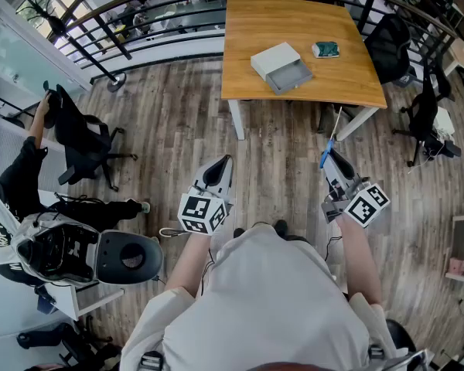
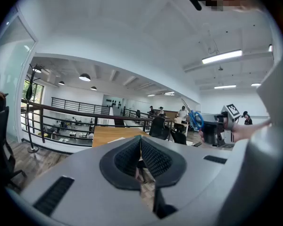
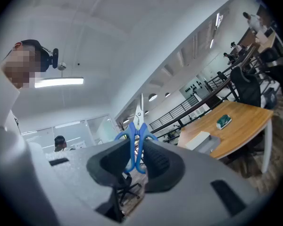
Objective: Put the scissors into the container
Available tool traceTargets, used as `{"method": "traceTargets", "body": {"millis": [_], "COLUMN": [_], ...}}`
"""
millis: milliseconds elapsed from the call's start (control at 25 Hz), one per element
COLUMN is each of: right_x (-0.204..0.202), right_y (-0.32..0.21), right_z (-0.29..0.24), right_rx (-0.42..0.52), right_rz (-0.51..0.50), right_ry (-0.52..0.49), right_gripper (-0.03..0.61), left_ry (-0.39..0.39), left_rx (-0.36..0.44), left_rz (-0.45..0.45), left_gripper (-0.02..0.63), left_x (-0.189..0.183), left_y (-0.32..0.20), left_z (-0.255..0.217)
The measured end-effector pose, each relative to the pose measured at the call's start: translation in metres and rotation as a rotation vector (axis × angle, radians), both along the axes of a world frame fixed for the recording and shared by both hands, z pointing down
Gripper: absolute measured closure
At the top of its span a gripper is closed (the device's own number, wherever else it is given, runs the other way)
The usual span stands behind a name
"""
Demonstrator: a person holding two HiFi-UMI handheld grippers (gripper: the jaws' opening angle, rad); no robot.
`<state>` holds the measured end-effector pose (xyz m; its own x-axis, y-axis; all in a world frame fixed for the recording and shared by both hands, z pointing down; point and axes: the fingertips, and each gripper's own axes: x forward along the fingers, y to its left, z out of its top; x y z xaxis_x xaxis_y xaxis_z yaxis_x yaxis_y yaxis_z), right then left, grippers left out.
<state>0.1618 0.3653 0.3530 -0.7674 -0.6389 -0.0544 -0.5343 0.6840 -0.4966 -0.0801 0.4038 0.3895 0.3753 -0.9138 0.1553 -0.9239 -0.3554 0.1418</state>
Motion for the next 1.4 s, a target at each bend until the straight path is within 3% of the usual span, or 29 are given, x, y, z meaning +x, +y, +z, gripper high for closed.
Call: {"method": "traceTargets", "body": {"millis": [440, 680, 1400], "right_x": [0.011, 0.022, 0.078], "right_y": [-0.008, -0.017, -0.062], "right_z": [0.002, 0.002, 0.023], "right_rx": [-0.004, -0.032, -0.071], "right_rz": [-0.016, -0.037, -0.122], "right_ry": [-0.006, -0.073, -0.027], "right_gripper": [0.492, 0.492, 0.492], "left_ry": [-0.009, -0.011, -0.014], "left_rx": [-0.010, -0.024, -0.058], "left_rz": [-0.012, -0.026, -0.116], "left_gripper": [0.618, 0.618, 0.618], "left_x": [0.014, 0.023, 0.078], "left_y": [-0.006, -0.010, -0.040], "left_z": [0.001, 0.005, 0.023]}}
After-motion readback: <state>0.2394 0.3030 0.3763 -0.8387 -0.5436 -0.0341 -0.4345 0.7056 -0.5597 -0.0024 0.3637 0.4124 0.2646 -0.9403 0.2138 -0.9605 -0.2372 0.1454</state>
